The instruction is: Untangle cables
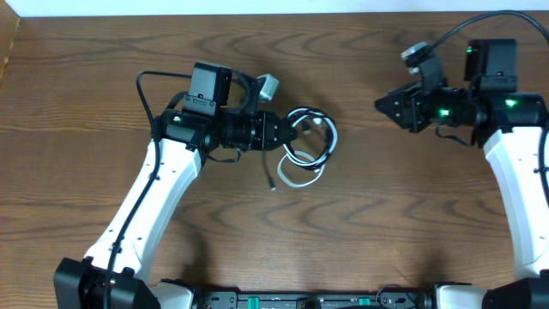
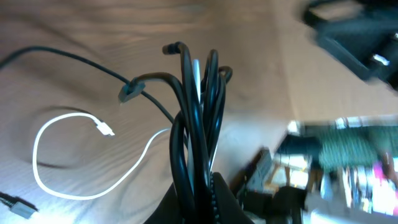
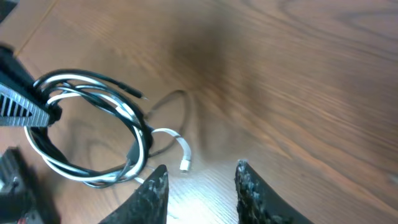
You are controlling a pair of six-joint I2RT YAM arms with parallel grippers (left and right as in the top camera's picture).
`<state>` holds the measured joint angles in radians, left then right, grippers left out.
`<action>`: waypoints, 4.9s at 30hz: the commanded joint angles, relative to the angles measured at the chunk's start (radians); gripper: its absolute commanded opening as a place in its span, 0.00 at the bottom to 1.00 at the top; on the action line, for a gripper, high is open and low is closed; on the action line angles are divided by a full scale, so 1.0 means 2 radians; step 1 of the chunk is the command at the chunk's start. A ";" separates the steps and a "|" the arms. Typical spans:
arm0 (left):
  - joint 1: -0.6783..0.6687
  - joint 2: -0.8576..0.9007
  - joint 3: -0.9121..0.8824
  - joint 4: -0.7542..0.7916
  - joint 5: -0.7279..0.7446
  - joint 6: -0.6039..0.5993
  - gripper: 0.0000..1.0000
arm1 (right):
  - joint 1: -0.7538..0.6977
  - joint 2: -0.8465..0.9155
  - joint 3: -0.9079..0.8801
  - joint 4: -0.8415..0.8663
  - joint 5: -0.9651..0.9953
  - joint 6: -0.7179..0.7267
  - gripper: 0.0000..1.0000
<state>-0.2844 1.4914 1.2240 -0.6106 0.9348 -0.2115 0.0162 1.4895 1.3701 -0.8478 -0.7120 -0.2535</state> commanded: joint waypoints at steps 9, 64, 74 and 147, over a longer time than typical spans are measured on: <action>0.000 0.002 0.004 -0.001 0.090 0.270 0.08 | 0.046 -0.001 0.002 -0.008 -0.066 -0.063 0.46; -0.002 0.002 0.004 0.134 0.135 0.019 0.07 | 0.168 0.098 0.000 0.074 0.071 0.155 0.39; 0.013 0.002 0.004 0.253 0.142 -0.137 0.07 | 0.161 0.100 -0.023 0.067 0.215 0.270 0.30; -0.273 0.241 0.002 0.364 -0.346 -0.290 0.55 | -0.112 0.100 -0.061 -0.004 0.196 0.207 0.69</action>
<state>-0.8181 1.9358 1.2156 0.0841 0.3344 -0.7788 -0.2108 1.6928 1.2461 -0.8551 -0.3149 0.1501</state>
